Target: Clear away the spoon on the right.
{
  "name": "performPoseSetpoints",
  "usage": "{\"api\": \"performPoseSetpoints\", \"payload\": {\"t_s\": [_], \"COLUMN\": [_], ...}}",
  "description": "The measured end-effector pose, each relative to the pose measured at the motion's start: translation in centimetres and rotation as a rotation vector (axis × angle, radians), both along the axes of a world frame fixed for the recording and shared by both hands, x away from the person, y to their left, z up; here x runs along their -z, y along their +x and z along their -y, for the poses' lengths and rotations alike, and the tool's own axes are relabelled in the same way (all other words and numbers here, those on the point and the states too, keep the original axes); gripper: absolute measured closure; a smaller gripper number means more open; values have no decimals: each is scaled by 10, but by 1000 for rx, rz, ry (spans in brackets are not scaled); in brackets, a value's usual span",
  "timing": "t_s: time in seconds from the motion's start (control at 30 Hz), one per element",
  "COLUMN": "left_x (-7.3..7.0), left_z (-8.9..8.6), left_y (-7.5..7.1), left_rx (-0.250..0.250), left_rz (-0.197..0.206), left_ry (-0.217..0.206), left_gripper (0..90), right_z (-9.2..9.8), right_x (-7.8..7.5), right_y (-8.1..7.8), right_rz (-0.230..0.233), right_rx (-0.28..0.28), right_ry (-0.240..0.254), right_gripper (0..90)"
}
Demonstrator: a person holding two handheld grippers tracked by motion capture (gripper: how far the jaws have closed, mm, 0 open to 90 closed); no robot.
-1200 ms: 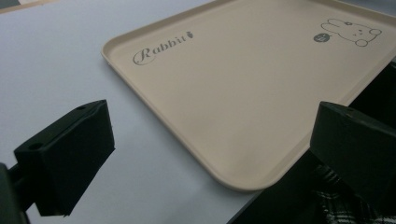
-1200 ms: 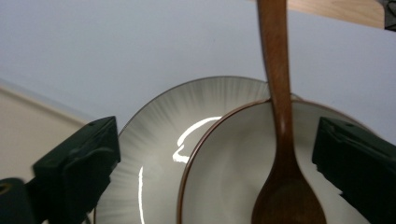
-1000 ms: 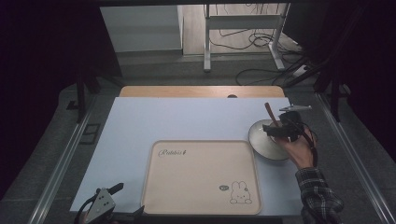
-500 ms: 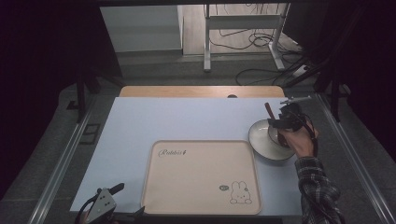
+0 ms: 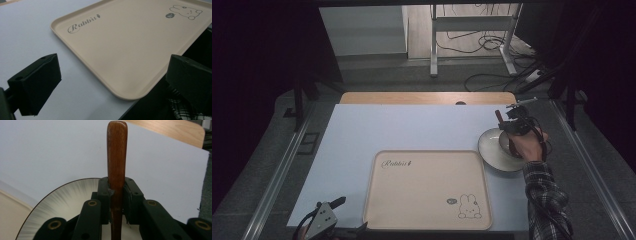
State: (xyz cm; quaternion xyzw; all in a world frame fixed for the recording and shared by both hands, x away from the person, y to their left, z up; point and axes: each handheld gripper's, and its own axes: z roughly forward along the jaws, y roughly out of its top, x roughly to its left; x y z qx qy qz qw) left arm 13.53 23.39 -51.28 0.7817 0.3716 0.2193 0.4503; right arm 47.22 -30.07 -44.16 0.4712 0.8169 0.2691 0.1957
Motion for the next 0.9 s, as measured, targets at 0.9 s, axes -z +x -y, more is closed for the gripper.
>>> {"api": "performPoseSetpoints", "payload": {"t_s": [0.9], "left_x": [0], "left_z": [1], "left_y": [0], "left_rx": [3], "left_rz": [2], "left_ry": [8], "left_gripper": [0], "right_z": [-9], "right_x": [-58], "right_y": [-15], "right_rz": [16], "right_rx": [-57], "right_ry": [-48], "right_gripper": [785]}}
